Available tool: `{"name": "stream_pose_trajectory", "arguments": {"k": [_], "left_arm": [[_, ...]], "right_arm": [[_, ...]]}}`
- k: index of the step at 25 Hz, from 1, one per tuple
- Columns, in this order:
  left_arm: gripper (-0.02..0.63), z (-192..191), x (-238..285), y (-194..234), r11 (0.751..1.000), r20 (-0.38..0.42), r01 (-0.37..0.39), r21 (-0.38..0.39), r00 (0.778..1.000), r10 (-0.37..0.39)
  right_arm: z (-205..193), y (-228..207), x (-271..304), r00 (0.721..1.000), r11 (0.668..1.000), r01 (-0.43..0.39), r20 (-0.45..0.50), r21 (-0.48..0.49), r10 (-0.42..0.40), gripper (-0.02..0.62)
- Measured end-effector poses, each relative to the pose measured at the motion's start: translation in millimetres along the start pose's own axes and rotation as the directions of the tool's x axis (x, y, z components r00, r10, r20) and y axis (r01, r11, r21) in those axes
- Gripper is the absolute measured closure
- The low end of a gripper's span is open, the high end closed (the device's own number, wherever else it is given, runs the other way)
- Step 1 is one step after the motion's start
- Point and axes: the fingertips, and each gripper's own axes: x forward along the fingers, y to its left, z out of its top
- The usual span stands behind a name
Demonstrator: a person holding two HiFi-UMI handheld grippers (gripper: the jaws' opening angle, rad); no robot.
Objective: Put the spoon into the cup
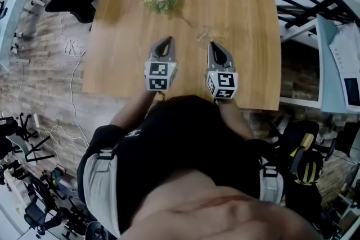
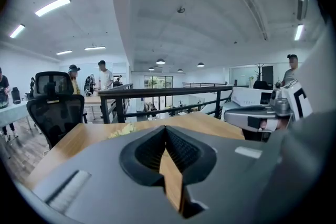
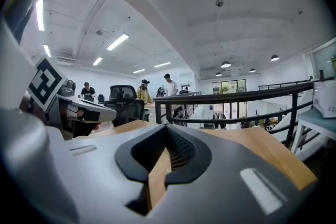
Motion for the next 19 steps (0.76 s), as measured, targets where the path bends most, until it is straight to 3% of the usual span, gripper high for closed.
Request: {"name": "stream_pose_trajectory", "arguments": {"k": [19], "left_arm": [[0.594,5.2,12.7,-14.9,0.997,0.019,0.072,-0.008,0.997,-0.072]], "right_arm": [[5.5,-12.2,-2.8,0.998,0.998,0.057,0.021,-0.004,-0.057,0.597]]}}
